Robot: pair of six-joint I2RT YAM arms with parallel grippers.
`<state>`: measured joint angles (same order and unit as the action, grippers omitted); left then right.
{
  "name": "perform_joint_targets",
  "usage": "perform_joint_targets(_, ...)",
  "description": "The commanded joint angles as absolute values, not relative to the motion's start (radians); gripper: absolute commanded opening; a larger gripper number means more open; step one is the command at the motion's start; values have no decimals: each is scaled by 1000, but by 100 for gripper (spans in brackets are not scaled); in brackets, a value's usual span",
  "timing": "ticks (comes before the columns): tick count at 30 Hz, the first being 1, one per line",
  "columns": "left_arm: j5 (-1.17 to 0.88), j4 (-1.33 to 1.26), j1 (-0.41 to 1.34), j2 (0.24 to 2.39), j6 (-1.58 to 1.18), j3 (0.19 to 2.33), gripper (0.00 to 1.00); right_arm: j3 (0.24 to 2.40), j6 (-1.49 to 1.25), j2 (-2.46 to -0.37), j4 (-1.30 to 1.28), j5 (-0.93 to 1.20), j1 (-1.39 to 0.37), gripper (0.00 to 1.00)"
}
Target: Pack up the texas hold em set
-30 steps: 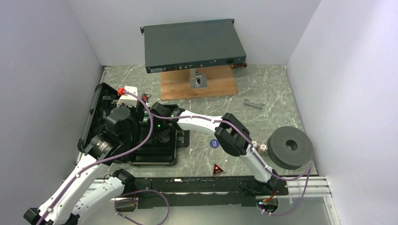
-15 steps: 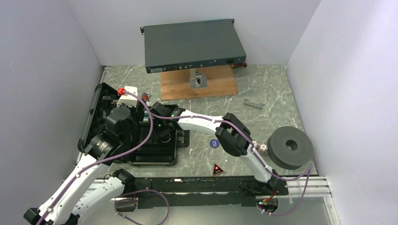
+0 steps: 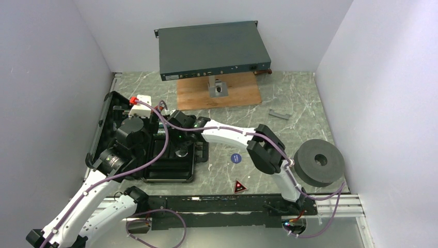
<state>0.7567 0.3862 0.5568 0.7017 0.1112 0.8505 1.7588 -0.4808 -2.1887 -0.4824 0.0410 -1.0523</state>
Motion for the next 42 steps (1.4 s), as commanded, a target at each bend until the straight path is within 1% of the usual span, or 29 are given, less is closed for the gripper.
perform_joint_targets(1,763,368,552,684,107,862,99,1740,-443,-2047,-433,-39,-1049,48)
perform_joint_targets(6,678,354,552,658,117,854,99,1661,-430,-1949,-434,-147,-1047,51)
perform_joint_targets(10,616,315,552,621,130,829,99,1567,-419,-1859,-423,-231,-1038,56)
perform_joint_targets(11,611,308,552,617,132,824,99,1546,-413,-1835,-421,-264,-1035,58)
perform_joint_targets(14,584,318,552,618,133,831,99,1483,-391,-1755,-406,-362,-1032,73)
perform_joint_targets(16,540,327,552,617,135,836,99,1437,-375,-1700,-388,-418,-1027,79)
perform_joint_targets(23,239,334,554,629,154,832,99,1324,-345,-1552,-373,-561,-981,92)
perform_joint_targets(27,126,350,563,697,158,845,99,1267,-361,-1467,-376,-573,-919,94)
perform_joint_targets(30,82,358,598,747,161,854,99,1190,-365,-1381,-338,-577,-879,96)
perform_joint_targets(31,78,360,614,763,162,855,99,1164,-368,-1352,-326,-578,-867,99)
perform_joint_targets(32,78,361,630,778,165,856,99,1141,-372,-1323,-311,-577,-854,99)
perform_joint_targets(38,68,419,742,909,151,914,98,1054,-397,-1221,-293,-539,-773,100)
perform_joint_targets(42,134,427,842,992,109,947,97,1043,-416,-1207,-333,-553,-732,100)
